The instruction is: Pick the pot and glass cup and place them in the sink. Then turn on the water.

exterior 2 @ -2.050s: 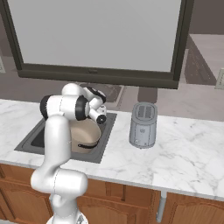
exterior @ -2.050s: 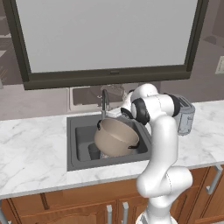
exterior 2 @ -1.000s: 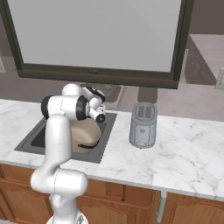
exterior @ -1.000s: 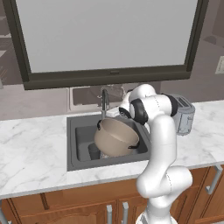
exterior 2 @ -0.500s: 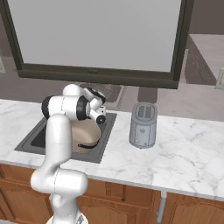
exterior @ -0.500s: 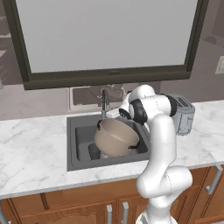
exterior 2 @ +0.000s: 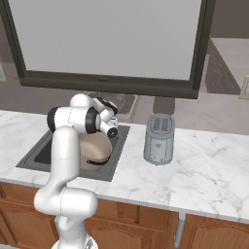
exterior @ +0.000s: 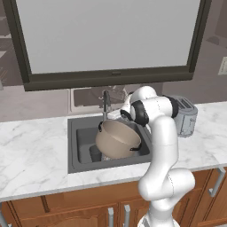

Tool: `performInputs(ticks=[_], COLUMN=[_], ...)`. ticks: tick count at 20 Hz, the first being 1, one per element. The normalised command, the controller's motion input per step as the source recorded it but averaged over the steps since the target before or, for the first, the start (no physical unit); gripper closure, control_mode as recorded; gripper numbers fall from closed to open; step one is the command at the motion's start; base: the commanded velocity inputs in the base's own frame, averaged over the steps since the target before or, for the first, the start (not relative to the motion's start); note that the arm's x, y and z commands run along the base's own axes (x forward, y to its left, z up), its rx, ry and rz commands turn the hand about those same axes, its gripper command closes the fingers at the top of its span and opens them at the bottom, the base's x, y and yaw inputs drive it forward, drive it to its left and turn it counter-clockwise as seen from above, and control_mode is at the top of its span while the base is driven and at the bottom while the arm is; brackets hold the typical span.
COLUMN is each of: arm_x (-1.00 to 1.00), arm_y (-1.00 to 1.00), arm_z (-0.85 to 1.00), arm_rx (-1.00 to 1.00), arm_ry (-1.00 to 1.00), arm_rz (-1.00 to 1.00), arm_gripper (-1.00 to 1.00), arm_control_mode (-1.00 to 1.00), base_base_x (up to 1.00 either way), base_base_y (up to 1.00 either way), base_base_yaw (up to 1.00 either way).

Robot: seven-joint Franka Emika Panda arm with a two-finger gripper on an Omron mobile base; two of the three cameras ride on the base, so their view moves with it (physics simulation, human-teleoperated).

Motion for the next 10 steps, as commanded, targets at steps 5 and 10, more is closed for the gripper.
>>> performInputs(ticks=[5, 10], arm_x=[0.05, 0.03], arm_y=[0.00, 0.00], arm_z=[-0.05, -0.04], arm_rx=[0.00, 0.00], arm_ry=[0.00, 0.00], arm_rz=[0.00, 0.00], arm_gripper=[-1.00, -1.00], arm_control_mode=[-1.00, -1.00], base_base_x=[0.00, 0.00], base_base_y=[0.00, 0.00], base_base_yaw=[0.00, 0.00])
